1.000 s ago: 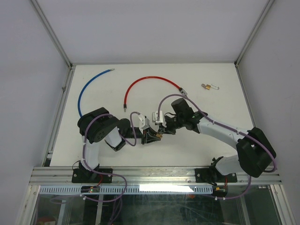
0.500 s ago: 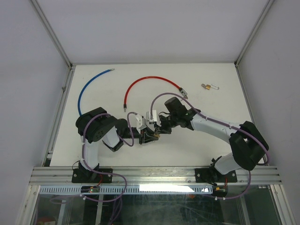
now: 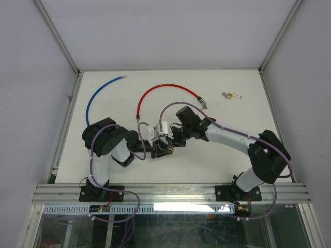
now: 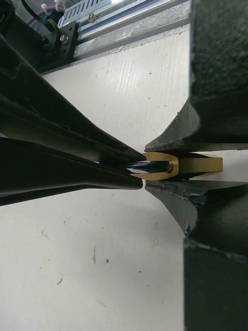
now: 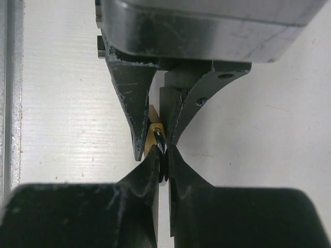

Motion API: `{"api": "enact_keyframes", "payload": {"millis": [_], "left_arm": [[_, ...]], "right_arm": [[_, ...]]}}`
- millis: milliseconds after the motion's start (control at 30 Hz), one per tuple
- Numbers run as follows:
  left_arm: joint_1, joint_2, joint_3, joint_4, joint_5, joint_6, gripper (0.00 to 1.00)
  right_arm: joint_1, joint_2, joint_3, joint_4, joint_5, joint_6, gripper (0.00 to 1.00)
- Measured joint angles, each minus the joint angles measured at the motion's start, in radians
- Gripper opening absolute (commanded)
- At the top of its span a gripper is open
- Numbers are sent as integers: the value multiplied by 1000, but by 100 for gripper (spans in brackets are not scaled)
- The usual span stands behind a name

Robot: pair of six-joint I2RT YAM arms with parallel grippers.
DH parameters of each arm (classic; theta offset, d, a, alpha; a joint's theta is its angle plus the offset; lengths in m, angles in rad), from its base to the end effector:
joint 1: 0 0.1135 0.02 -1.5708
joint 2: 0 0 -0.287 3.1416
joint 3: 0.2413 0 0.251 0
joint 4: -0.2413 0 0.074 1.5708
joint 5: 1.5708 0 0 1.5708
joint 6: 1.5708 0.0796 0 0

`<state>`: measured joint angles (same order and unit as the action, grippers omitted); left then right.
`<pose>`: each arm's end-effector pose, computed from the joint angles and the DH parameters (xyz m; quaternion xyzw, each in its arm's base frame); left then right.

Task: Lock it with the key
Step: Lock the lock.

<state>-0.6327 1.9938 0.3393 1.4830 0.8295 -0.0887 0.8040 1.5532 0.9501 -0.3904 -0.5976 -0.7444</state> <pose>0.2097 -0.2266 0.1055 0.4381 0.6047 -0.4965 0.4426 0.1939 0.2658 0.1945 -0.7004 0.5965 0.2902 0.2635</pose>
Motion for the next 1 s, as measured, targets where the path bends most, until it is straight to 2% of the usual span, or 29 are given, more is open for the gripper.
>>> {"api": "enact_keyframes", "payload": {"millis": [367,733,900,1000], "left_arm": [[19,-5,-15,1,14,-4,0],[22,3,-34,1,14,16,0],[15,2,-18,-3,8,-16,36],[15,1,-6,-3,-21,-71,53]], "right_arm": [[55,63,56,-52,78,-42,0],[53,82,53,-63,69,-37,0],[-29,44,10,-32,-27,18,0],[-87,-6,-28,-76,-74,40,0]]}}
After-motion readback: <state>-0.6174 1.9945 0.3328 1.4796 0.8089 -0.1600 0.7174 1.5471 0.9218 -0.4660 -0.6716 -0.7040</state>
